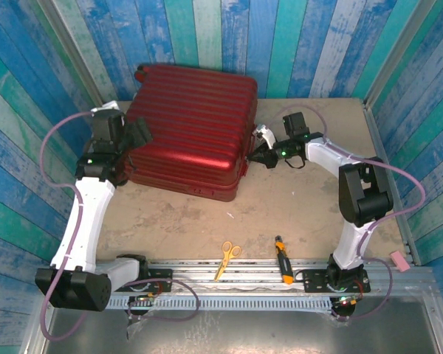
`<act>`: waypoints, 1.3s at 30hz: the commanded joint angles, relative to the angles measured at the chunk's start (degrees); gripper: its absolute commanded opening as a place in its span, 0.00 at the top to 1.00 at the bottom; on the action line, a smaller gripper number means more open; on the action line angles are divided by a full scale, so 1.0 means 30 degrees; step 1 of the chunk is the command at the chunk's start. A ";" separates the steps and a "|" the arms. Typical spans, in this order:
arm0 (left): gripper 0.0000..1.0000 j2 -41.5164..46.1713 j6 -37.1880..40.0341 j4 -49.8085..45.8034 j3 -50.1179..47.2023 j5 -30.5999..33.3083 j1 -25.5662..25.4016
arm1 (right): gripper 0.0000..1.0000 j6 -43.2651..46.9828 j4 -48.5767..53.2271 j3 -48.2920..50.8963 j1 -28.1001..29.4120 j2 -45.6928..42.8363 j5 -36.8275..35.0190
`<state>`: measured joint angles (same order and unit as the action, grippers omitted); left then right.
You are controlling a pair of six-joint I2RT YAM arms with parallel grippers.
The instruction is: Pack the luggage
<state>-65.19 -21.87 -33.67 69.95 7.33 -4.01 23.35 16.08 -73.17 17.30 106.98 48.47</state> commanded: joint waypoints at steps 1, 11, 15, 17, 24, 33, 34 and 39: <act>0.09 -0.0215 0.0279 0.0822 0.0442 -0.0955 -0.0011 | 0.69 -0.0270 0.0178 0.0195 -0.0008 -0.0240 0.0249; 0.10 -0.0448 0.0750 0.1135 0.0639 -0.1778 -0.0213 | 0.51 0.2669 0.2651 -0.1696 -0.0493 0.1026 0.2067; 0.12 -0.0681 0.0893 0.1462 0.0840 -0.2178 -0.0653 | 0.56 0.3849 0.4166 -0.2982 -0.0668 0.2100 0.2985; 0.12 -0.0868 0.1076 0.1655 0.1013 -0.2349 -0.0952 | 0.58 0.4217 0.4653 -0.3527 -0.0727 0.2456 0.3576; 0.13 -0.1648 0.1875 0.1662 0.1965 -0.2386 -0.2146 | 0.55 0.4266 0.5810 -0.4441 -0.1179 0.3363 0.5935; 0.14 -0.2110 0.2082 0.2330 0.1845 -0.2671 -0.2265 | 0.53 0.4247 0.6952 -0.5049 -0.1370 0.4279 0.7258; 0.14 -0.2144 0.2101 0.2380 0.1870 -0.2733 -0.2298 | 0.53 0.4167 0.6986 -0.5171 -0.1372 0.4448 0.7298; 0.15 -0.2718 0.2393 0.2420 0.2082 -0.2767 -0.2469 | 0.52 0.3981 0.7415 -0.5851 -0.1372 0.5026 0.7209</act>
<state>-70.98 -16.19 -27.73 74.72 -0.14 -10.94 35.57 35.86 -89.30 13.23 121.12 68.45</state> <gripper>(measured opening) 0.852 0.479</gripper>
